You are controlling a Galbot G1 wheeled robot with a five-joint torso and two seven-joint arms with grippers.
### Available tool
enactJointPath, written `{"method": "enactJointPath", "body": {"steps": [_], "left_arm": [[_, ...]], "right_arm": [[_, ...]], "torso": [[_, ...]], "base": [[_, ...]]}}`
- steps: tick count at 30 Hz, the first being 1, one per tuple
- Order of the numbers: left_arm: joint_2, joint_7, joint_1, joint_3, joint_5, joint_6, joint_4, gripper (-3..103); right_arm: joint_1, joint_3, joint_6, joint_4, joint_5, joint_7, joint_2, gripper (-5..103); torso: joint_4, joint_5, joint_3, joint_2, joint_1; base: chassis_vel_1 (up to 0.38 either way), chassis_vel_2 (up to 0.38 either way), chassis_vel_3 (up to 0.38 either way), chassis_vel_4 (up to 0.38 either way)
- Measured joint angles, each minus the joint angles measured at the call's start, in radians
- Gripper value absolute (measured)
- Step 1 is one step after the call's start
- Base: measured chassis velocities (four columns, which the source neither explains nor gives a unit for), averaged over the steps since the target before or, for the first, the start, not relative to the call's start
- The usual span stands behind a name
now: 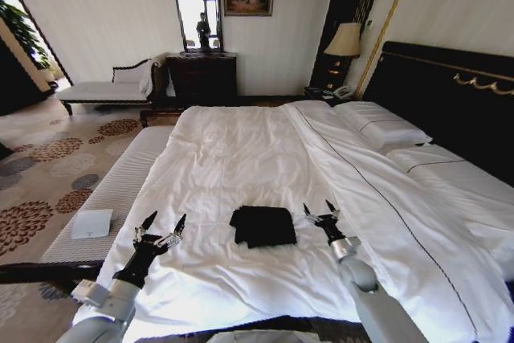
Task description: Fold the clothes on the bed.
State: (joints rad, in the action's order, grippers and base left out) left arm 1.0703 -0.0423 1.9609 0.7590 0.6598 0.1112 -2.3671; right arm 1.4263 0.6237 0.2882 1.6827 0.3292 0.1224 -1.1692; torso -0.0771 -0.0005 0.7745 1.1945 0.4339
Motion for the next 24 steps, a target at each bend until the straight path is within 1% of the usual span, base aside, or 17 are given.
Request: {"method": "enactJointPath", "body": {"steps": [3,4,7,11,14,16,24], "left_arm": [[0.0,0.0,0.0,0.0,0.0,0.0,0.0,100],[0.0,0.0,0.0,0.0,0.0,0.0,0.0,100],[0.0,0.0,0.0,0.0,0.0,0.0,0.0,100],[0.0,0.0,0.0,0.0,0.0,0.0,0.0,100],[0.0,0.0,0.0,0.0,0.0,0.0,0.0,100],[0.0,0.0,0.0,0.0,0.0,0.0,0.0,100],[0.0,0.0,0.0,0.0,0.0,0.0,0.0,100]], "right_arm": [[0.092,0.066,0.021,0.073,-0.021,0.009,-0.038,100],[0.092,0.066,0.021,0.073,-0.021,0.009,-0.038,100],[0.165,0.124,0.024,0.141,-0.008,0.008,-0.06,100],[0.205,0.158,0.021,0.183,0.021,0.012,-0.062,100],[0.215,0.173,0.018,0.198,0.025,0.014,-0.066,100],[0.225,0.191,0.01,0.22,0.032,0.015,-0.068,100],[0.279,0.239,-0.003,0.269,0.074,0.036,-0.05,100]], "torso": [[0.0003,0.0001,0.0,0.0,0.0],[0.0003,0.0001,0.0,0.0,0.0],[0.0001,-0.0002,0.0,0.0,0.0],[0.0002,-0.0003,0.0,0.0,0.0],[0.0002,-0.0002,0.0,0.0,0.0],[0.0006,-0.0001,0.0,0.0,0.0],[0.0001,-0.0002,0.0,0.0,0.0]], "base": [[0.0,0.0,0.0,0.0],[0.0,0.0,0.0,0.0],[0.0,0.0,0.0,0.0],[0.0,0.0,0.0,0.0],[0.0,0.0,0.0,0.0],[0.0,0.0,0.0,0.0],[0.0,0.0,0.0,0.0]]}}
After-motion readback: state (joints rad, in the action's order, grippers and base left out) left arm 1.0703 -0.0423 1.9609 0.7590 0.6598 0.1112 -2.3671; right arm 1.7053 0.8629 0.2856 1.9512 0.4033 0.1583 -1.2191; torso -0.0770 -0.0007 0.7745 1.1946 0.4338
